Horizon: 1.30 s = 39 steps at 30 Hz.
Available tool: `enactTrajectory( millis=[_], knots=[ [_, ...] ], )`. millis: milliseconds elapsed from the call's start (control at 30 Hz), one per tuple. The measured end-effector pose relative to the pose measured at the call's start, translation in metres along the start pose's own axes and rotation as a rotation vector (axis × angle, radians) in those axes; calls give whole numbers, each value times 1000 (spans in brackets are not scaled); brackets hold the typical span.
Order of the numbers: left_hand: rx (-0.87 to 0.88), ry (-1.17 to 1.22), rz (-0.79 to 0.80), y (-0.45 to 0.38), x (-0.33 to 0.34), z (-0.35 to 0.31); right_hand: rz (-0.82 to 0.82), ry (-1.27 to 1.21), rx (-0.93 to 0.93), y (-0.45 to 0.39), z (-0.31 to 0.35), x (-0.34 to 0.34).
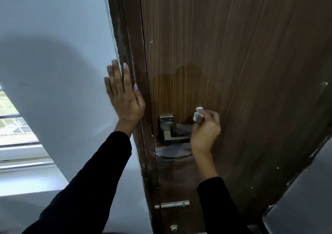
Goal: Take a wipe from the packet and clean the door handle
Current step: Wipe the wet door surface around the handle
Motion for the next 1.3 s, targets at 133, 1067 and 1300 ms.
enactTrajectory(
  millis=[133,1067,1300],
  knots=[
    [10,16,0,0,-1,0,143,76,-108,16,-4,10],
    [10,-1,-4,5,2,2,-82,-3,229,-8,-82,-20],
    [6,-6,-11,5,2,2,-18,-45,239,26,-107,-7]
  ],
)
Point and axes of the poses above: each hand's wrist, its own y-axis away from the middle knuckle, its own x-axis out of the palm, z = x × y, the point moved 6 cm from there along -y, towards the middle knuckle, and after that the axes turned 7 degrees about -z, right-handed, at the moved point
